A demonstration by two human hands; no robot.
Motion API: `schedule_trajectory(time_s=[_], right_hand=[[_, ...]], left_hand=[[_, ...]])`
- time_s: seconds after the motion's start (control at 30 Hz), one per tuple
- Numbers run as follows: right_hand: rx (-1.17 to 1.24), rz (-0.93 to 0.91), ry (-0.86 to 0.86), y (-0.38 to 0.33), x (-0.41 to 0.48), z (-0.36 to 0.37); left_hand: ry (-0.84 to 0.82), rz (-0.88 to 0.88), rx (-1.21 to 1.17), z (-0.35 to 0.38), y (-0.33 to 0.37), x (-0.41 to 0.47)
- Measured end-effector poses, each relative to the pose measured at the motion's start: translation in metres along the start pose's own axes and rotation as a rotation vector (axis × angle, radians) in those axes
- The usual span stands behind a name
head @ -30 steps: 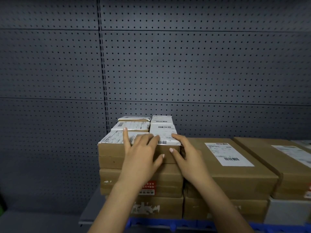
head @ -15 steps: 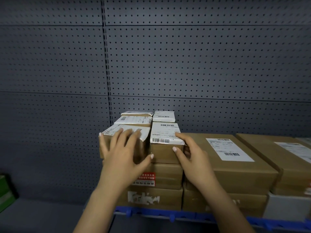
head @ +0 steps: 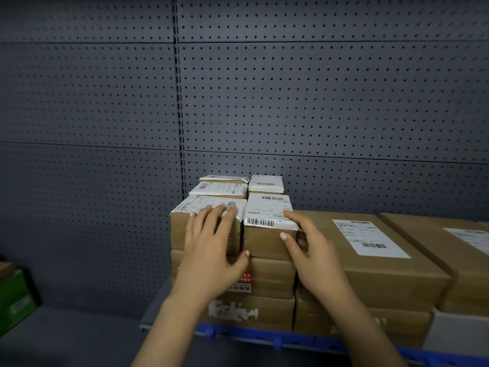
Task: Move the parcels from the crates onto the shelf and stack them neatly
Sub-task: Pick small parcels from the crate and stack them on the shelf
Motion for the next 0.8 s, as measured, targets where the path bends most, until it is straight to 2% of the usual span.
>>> schedule_trajectory(time_s=[0.23,0.43,0.8], right_hand=[[-0.017,0.018,0.004,0.000,-0.001,-0.001],[-0.065,-0.045,0.025,-0.012,-0.003,-0.011],[0.032,-0.088,0.116,-0.032,-0.029,-0.043]], left_hand=[[0.005,-0.001,-0.037,0.002,-0.002,-0.002],[0.041,-0.012,-0.076,-0.005,0.005,-0.005],[0.113,-0.045,-0.144,-0.036,0.025,-0.035]])
Point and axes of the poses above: each hand's wrist, its own x-axis towards the middle knuckle, its own z-axis out of the palm, y = z × x, the point moved 9 cm from there along x, towards the middle knuckle, and after that the axes turned 9 degrees about y, right-handed, at the moved point
